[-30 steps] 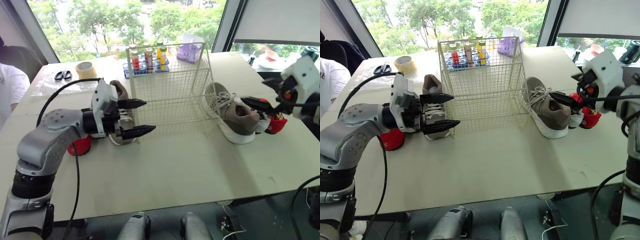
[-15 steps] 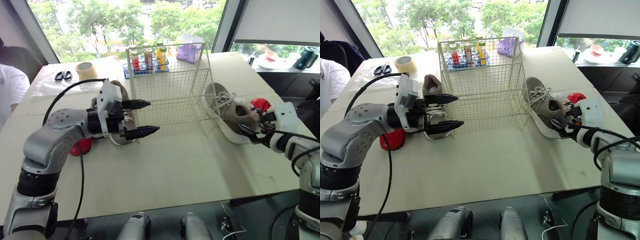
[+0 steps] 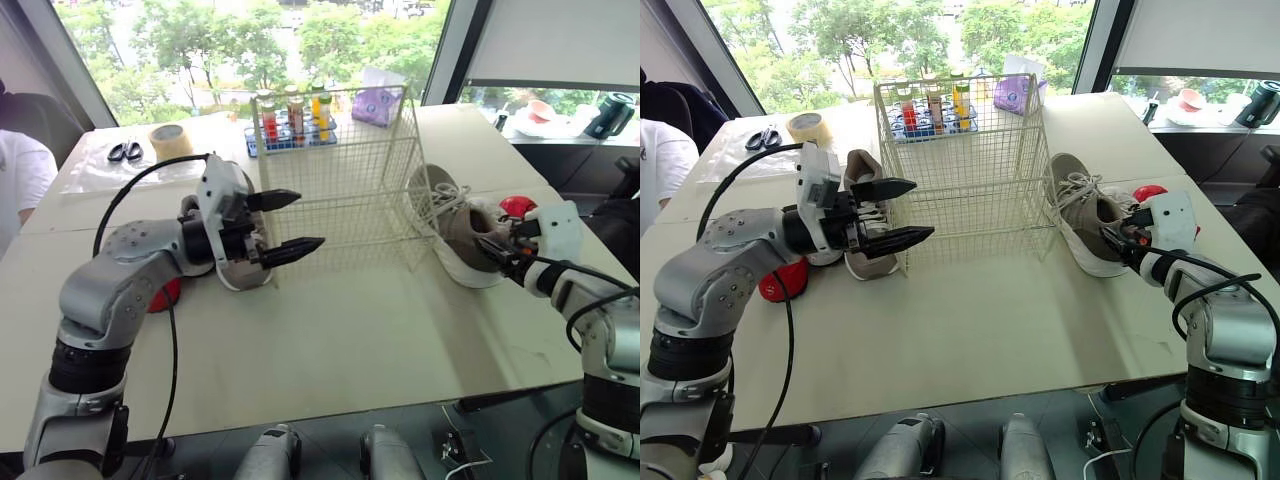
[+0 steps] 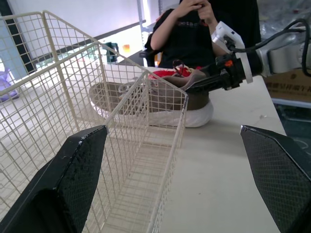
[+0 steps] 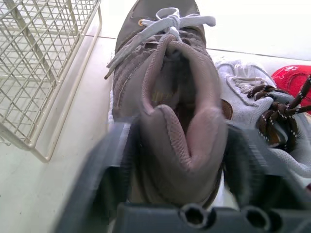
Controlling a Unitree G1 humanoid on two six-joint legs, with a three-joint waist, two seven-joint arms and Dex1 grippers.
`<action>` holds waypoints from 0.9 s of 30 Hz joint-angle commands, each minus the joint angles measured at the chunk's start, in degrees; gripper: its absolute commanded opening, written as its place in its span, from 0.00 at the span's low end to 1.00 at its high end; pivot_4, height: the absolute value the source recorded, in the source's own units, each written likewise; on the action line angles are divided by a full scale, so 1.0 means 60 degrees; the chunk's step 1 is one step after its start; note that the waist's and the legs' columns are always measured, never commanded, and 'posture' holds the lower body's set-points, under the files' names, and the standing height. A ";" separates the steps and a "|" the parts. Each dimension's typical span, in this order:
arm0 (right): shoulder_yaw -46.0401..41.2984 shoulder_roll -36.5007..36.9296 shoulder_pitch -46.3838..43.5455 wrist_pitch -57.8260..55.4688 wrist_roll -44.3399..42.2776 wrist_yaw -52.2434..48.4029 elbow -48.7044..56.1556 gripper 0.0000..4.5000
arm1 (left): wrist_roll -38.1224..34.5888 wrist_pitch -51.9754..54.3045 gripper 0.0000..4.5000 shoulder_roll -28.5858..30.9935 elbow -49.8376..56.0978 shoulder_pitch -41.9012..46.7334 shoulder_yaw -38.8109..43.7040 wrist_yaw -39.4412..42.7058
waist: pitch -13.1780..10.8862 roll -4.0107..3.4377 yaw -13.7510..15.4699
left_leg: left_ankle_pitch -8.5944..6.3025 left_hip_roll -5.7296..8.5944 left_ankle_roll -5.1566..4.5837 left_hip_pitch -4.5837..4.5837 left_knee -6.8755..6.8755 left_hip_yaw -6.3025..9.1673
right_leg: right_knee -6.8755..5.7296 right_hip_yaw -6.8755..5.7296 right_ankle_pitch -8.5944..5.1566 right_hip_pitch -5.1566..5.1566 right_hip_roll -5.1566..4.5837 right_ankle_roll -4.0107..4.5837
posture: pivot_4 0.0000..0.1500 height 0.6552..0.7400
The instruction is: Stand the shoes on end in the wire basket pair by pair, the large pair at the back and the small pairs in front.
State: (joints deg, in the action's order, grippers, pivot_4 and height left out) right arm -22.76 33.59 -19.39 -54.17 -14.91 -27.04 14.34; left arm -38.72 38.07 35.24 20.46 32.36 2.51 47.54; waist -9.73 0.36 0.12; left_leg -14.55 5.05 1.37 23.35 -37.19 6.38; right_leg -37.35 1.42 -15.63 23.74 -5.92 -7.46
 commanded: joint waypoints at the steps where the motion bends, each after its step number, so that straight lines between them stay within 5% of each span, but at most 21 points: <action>1: -0.0055 -0.0072 -0.0047 0.0038 -0.0337 0.0126 0.0495 0.16 | -0.0055 -0.0058 1.00 -0.0192 0.0325 0.0109 0.0079 -0.0296 | 0.0000 0.0000 0.0004 | 0.0000 0.0000 0.0000 0.0000 0.0000 0.0001 | 0.0000 0.0000 0.0000 0.0000 0.0001 0.0000 | 1.00 1.00; 3: -0.0131 0.0016 -0.0136 0.0025 -0.0401 0.0235 0.0659 0.04 | -0.0093 -0.0018 1.00 -0.0280 0.0342 0.0088 0.0070 -0.0368 | 0.0000 0.0000 0.0002 | 0.0000 0.0000 0.0000 0.0001 0.0000 0.0001 | 0.0001 0.0000 0.0000 0.0000 0.0000 0.0000 | 1.00 1.00; 16: -0.0921 0.2203 -0.3161 -0.0186 -0.0917 0.0704 0.1360 0.04 | -0.0102 -0.0166 1.00 -0.0381 -0.0306 0.0537 0.0062 -0.0079 | -0.0008 -0.0012 0.0039 | 0.0000 0.0000 0.0001 0.0007 0.0007 0.0001 | 0.0004 -0.0003 0.0000 0.0010 0.0002 0.0001 | 1.00 1.00; 27: 0.0706 0.5227 -0.4437 0.3672 -0.2027 -0.4399 0.1474 0.04 | -0.0951 0.0107 1.00 -0.0281 -0.1837 0.1781 0.0900 0.0521 | -0.0010 -0.0013 -0.0217 | -0.0032 -0.0007 -0.0055 0.0005 0.0008 -0.0007 | 0.0023 -0.0012 -0.0001 0.0000 0.0004 -0.0002 | 1.00 1.00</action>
State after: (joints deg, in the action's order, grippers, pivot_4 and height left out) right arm -18.28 63.97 -44.77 -37.36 -27.74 -51.07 23.47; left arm -43.44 38.74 32.70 9.92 42.12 5.79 50.15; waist -9.79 0.28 -1.18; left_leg -14.75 5.00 1.03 23.36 -37.16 6.33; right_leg -37.21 1.35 -15.64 23.71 -5.90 -7.48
